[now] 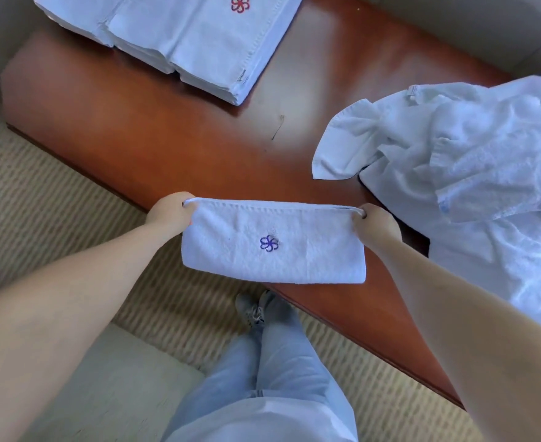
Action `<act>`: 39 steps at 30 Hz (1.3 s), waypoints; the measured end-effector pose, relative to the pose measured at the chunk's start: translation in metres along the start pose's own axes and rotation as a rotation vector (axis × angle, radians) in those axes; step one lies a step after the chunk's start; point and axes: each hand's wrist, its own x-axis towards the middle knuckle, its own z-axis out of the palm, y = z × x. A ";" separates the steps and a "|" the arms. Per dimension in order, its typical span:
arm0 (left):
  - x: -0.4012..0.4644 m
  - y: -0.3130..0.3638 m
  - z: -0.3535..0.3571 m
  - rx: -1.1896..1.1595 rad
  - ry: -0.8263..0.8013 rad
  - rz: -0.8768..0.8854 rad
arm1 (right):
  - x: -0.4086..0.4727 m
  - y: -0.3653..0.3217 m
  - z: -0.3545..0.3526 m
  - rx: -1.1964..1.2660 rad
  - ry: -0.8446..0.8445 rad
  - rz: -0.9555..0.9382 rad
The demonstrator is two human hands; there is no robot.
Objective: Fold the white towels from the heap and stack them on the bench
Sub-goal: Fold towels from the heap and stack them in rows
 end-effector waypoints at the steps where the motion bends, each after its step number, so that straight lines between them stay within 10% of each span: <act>1: 0.005 -0.002 0.003 -0.015 0.006 -0.008 | 0.003 0.000 0.004 -0.002 0.005 0.014; 23: 0.040 0.034 0.018 -0.074 0.343 0.056 | 0.027 -0.037 0.015 0.295 0.296 0.268; 30: 0.000 0.054 0.096 0.422 0.219 0.744 | -0.028 -0.077 0.083 -0.031 0.201 -0.453; 39: 0.059 0.024 0.130 0.539 0.439 0.782 | 0.012 -0.060 0.132 -0.298 0.361 -0.544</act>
